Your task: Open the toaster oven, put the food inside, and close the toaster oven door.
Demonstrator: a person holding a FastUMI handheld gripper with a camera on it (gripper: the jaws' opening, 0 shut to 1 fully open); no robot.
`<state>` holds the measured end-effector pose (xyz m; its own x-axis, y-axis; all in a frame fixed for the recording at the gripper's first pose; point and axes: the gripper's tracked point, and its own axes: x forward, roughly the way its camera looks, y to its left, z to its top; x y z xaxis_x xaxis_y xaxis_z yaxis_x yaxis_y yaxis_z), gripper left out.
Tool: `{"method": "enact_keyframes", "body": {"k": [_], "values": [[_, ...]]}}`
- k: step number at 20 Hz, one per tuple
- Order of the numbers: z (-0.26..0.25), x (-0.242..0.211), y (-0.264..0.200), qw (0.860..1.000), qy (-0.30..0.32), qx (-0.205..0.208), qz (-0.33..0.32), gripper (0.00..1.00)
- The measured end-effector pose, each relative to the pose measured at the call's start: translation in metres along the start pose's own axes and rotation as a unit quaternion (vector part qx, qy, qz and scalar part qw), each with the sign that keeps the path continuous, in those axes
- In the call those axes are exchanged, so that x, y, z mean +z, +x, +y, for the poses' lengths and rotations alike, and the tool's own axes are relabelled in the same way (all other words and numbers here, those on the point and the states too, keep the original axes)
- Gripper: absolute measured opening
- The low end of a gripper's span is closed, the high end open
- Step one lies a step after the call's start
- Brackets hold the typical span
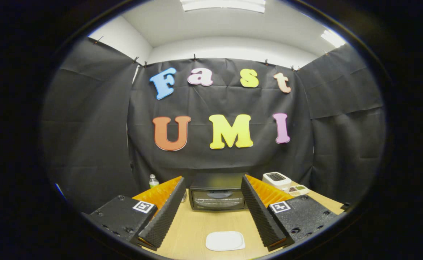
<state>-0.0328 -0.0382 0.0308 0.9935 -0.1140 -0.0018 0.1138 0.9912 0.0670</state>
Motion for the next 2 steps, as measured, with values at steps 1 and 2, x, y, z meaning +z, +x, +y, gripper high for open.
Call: {"method": "enact_keyframes", "body": {"k": [1,2], "values": [[0.0006,-0.0001,0.0005,1.0,-0.001,0.0,0.001,1.0],[0.0004,-0.0004,0.0004,1.0,-0.002,-0.001,0.002,1.0]]}}
